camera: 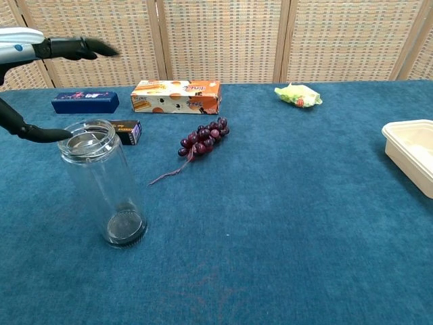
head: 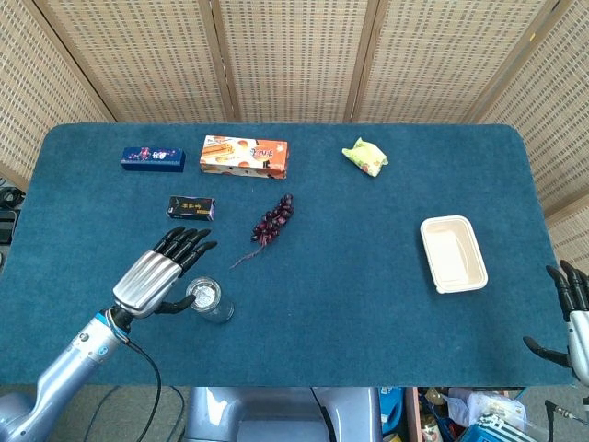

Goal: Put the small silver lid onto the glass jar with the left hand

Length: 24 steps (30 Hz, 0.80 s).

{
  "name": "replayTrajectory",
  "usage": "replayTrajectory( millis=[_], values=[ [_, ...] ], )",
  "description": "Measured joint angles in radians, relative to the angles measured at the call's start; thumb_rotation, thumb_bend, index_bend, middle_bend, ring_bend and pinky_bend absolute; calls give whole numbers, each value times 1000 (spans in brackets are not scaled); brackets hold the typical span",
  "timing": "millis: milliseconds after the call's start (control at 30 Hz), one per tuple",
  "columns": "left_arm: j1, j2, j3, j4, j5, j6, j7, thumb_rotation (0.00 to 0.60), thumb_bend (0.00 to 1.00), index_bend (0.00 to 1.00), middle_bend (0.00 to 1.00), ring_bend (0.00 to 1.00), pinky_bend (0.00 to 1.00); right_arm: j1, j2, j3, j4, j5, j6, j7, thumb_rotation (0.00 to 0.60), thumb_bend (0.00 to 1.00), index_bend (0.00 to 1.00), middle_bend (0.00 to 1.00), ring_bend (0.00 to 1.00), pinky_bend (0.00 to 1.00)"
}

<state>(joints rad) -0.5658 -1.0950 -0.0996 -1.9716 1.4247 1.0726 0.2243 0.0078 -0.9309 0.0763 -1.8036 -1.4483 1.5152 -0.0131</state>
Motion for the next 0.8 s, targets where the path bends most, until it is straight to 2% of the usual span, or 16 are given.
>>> replayTrajectory(
  millis=[333, 400, 467, 533, 567, 633, 800],
  values=[
    [37, 60, -8, -23, 39, 80, -66, 600, 227, 0, 0, 0, 0, 2, -1, -2, 1, -2, -4, -1, 600, 0, 0, 0, 0, 0],
    [53, 86, 5, -32, 56, 90, -90, 600, 254, 53, 0, 0, 0, 2, -2, -2, 0, -3, -5, -3, 600, 0, 0, 0, 0, 0],
    [65, 116, 29, -38, 86, 87, -102, 600, 434, 153, 0, 0, 0, 3, -2, -3, -1, -4, -5, -4, 600, 0, 0, 0, 0, 0],
    [72, 139, 52, -44, 115, 81, -110, 600, 714, 261, 0, 0, 0, 3, -2, -4, -3, -7, -6, -8, 600, 0, 0, 0, 0, 0],
    [76, 147, 63, -47, 135, 77, -122, 600, 764, 287, 0, 0, 0, 3, -2, -5, -4, -7, -6, -9, 600, 0, 0, 0, 0, 0],
    [81, 152, 74, -46, 162, 75, -137, 600, 835, 325, 0, 0, 0, 2, -3, -6, -6, -11, -5, -13, 600, 0, 0, 0, 0, 0],
    [89, 147, 93, -40, 192, 68, -84, 600, 856, 344, 0, 0, 0, 2, -4, -8, -8, -12, -5, -20, 600, 0, 0, 0, 0, 0]
  ],
)
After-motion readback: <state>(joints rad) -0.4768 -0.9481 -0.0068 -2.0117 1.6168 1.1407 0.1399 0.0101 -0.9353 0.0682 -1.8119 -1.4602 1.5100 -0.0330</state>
